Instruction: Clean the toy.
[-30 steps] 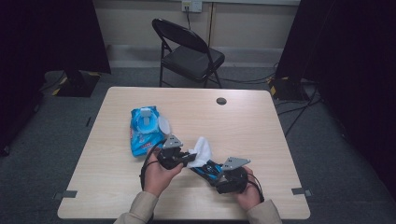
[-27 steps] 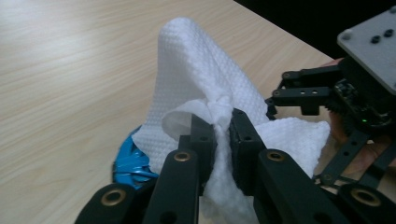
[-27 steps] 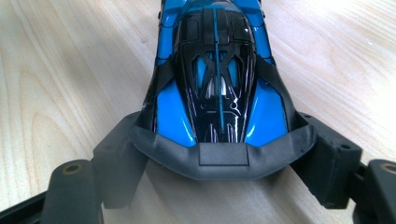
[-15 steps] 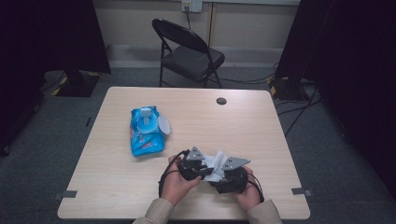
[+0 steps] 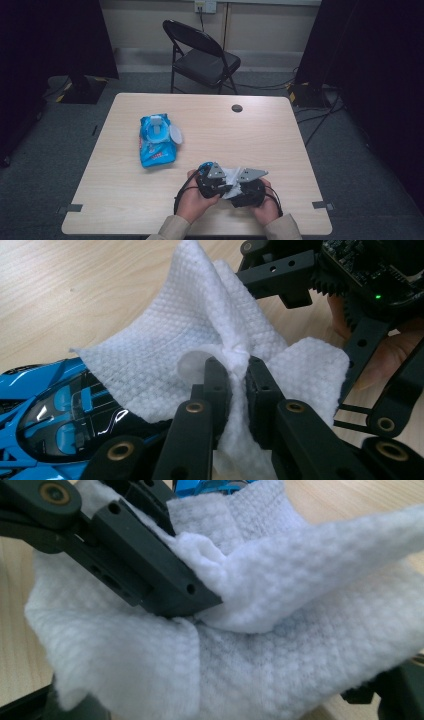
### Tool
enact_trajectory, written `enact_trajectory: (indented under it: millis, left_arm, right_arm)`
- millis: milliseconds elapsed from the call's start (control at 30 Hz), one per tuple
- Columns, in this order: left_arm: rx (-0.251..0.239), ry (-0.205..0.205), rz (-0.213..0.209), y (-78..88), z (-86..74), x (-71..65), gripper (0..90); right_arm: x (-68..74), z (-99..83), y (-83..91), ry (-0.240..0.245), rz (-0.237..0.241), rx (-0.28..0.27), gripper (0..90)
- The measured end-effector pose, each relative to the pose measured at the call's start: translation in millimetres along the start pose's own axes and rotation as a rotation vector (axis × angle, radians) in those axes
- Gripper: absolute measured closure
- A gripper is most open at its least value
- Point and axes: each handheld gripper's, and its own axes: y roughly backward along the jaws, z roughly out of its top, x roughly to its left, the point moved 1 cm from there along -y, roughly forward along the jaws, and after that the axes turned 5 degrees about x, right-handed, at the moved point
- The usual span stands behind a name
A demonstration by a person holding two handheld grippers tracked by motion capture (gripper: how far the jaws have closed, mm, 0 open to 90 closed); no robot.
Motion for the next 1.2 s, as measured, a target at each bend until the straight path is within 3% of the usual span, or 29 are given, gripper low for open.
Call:
enact_trajectory:
  millis: [400,500,667,933,1067,1200]
  left_arm:
    - [-0.012,0.036,-0.037,6.1,-3.3,12.9,82.2]
    - [-0.003,0.027,-0.024,9.3,-2.8,16.2,82.2]
    - [-0.009,0.054,0.020,19.3,-7.3,28.6,82.2]
    - [-0.005,0.072,0.034,23.9,-17.1,40.0,82.1]
    - [0.000,0.080,0.069,26.6,-19.3,45.7,82.0]
    - [-0.006,0.100,0.063,28.2,-20.6,51.4,82.1]
  right_arm:
    - [0.1,0.0,0.1,-0.001,0.000,0.001,24.6]
    - [0.1,0.0,0.1,-0.001,0.000,0.001,24.6]
    - [0.1,-0.1,0.1,-0.001,0.000,0.001,24.6]
    - [0.0,0.0,0.1,0.000,0.000,0.000,24.6]
    - [0.1,-0.1,0.1,-0.001,0.000,0.001,24.6]
    - [0.1,-0.1,0.1,-0.001,0.000,0.001,24.6]
